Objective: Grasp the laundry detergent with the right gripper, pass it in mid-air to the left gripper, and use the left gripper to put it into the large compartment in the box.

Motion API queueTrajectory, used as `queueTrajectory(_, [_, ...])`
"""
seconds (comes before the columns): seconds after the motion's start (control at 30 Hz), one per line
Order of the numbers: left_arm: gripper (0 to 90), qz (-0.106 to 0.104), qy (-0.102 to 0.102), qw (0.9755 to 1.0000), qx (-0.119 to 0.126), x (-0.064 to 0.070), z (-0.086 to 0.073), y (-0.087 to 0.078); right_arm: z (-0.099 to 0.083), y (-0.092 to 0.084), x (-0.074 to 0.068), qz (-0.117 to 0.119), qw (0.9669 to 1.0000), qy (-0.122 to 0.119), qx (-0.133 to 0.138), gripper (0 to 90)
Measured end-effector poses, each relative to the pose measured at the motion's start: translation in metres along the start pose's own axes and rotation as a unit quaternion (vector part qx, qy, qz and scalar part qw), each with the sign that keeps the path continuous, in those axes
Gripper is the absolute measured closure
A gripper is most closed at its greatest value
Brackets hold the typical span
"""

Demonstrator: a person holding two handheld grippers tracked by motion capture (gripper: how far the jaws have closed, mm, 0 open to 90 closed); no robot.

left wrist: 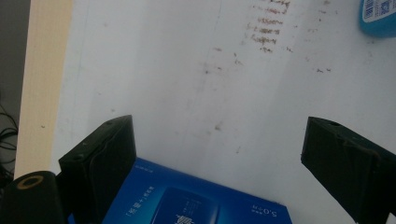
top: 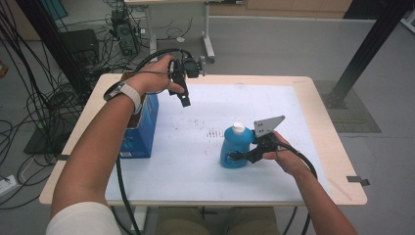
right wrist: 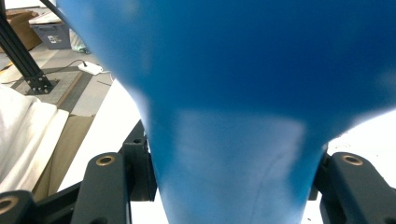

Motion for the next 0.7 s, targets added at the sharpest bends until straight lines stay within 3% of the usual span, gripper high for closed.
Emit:
queueTrajectory(0.33, [10.6,0.0,0.003,1.0,0.003,0.001,0.0,-0.003,0.0,0.0,0.0,0.001,1.0,0.004,0.003,40.8])
queueTrajectory(0.7, [9.2,0.001,0.016,0.9998,0.013,0.014,0.005,-0.013,0.002,0.0,0.001,-0.003,0.9999,0.008,0.005,41.4])
Point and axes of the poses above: each handheld gripper's, and its own axes: y roughly forward along the jaws, z roughly out of its top, x roughly to its right, the point moved 3 cm from there along y, roughly forward along the jaws, and after that the axes turned 8 degrees about y, right-handed, at the moved point
